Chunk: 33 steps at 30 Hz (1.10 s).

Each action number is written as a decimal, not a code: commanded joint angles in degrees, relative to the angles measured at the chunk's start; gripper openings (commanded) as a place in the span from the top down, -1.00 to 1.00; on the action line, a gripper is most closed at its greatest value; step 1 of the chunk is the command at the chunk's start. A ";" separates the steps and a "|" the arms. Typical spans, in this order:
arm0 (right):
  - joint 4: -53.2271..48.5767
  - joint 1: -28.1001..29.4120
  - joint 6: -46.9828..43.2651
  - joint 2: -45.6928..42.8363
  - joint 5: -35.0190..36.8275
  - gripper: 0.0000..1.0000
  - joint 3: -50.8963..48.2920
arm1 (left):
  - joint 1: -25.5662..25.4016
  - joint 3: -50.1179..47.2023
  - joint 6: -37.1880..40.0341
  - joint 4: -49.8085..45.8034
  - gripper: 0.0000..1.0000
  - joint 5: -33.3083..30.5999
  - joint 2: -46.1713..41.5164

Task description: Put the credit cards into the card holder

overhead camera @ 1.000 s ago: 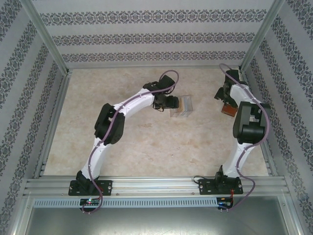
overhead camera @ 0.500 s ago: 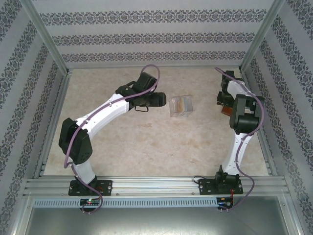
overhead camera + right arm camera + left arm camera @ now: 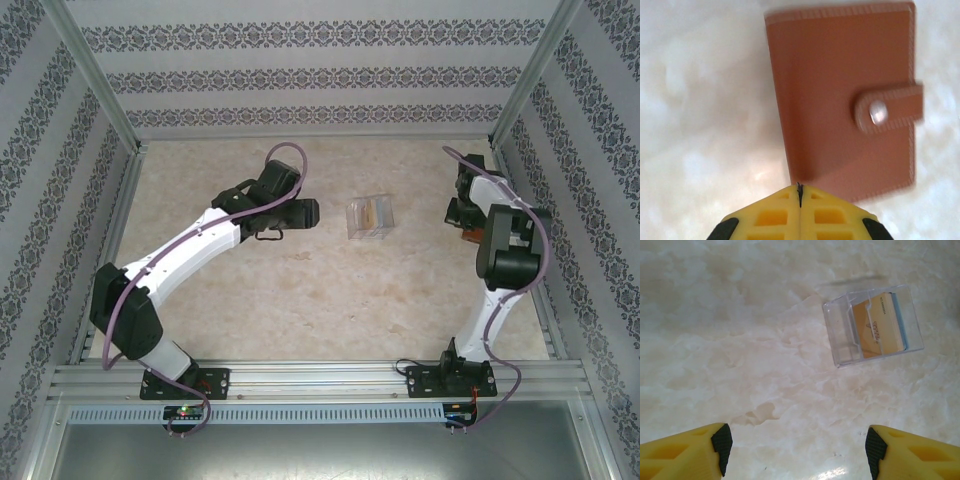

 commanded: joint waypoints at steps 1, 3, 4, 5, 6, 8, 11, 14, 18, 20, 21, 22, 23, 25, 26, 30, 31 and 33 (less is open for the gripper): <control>2.05 2.49 2.62 -9.51 -0.44 1.00 -7.09 | 0.66 -2.27 1.19 1.15 -0.45 -0.89 -2.30; 3.70 3.24 3.51 -13.88 -2.58 1.00 -11.61 | 0.64 -3.86 1.10 1.91 -0.45 0.39 -2.99; 4.02 3.53 3.68 -15.92 -1.93 0.97 -13.35 | 0.66 -5.04 1.10 2.69 -0.45 1.13 -3.36; 4.35 3.26 4.04 -17.55 -0.57 0.60 -14.53 | 0.66 -6.18 1.16 3.42 -0.45 1.70 -3.71; 5.22 2.33 4.61 -18.55 0.36 0.30 -15.27 | 0.62 -7.20 1.26 3.96 -0.45 2.01 -3.82; 8.66 -1.71 5.97 -19.37 -1.53 0.11 -15.79 | 0.66 -8.64 1.35 4.50 -0.48 2.33 -4.10; 12.55 -7.04 6.57 -16.95 -4.02 -0.11 -13.28 | 0.66 -10.24 1.05 5.19 -0.53 3.19 -4.73; 14.20 -9.10 2.97 -11.71 -5.77 -0.30 -8.82 | 0.66 -11.13 0.79 5.36 -0.58 4.12 -5.40; 10.88 -8.91 -2.05 -3.28 -5.49 -0.62 -0.90 | 0.66 -13.65 0.44 6.55 -0.63 3.48 -7.45; 9.86 -9.32 -4.48 0.49 -6.99 -0.76 1.93 | 0.66 -14.59 0.39 7.27 -0.64 3.33 -8.04; 9.52 -9.67 -5.46 1.83 -8.58 -0.82 2.90 | 0.69 -14.55 0.43 7.17 -0.64 3.74 -8.04; 8.47 -10.29 -6.35 3.39 -10.48 -0.84 4.26 | 0.62 -14.40 0.52 7.04 -0.65 4.61 -8.04; 7.88 -10.92 -6.73 4.71 -11.92 -0.90 5.20 | 0.66 -14.39 0.61 7.03 -0.66 5.41 -8.11; 6.29 -12.41 -7.50 6.59 -16.09 -0.94 7.12 | 0.71 -14.98 0.57 7.76 -0.67 6.19 -8.18; 5.86 -12.81 -7.91 7.04 -16.80 -0.94 7.49 | 0.66 -15.27 0.57 8.11 -0.67 6.30 -8.14; 2.63 -12.51 -9.10 8.35 -14.43 -0.90 8.09 | 0.66 -15.36 0.74 8.24 -0.68 6.50 -7.70; 2.07 -12.37 -9.21 8.72 -14.46 -0.88 7.94 | 0.66 -15.57 0.74 8.63 -0.68 6.68 -7.69; 0.66 -11.44 -9.58 8.89 -14.40 -0.85 7.76 | 0.70 -15.64 0.83 9.22 -0.68 7.02 -7.19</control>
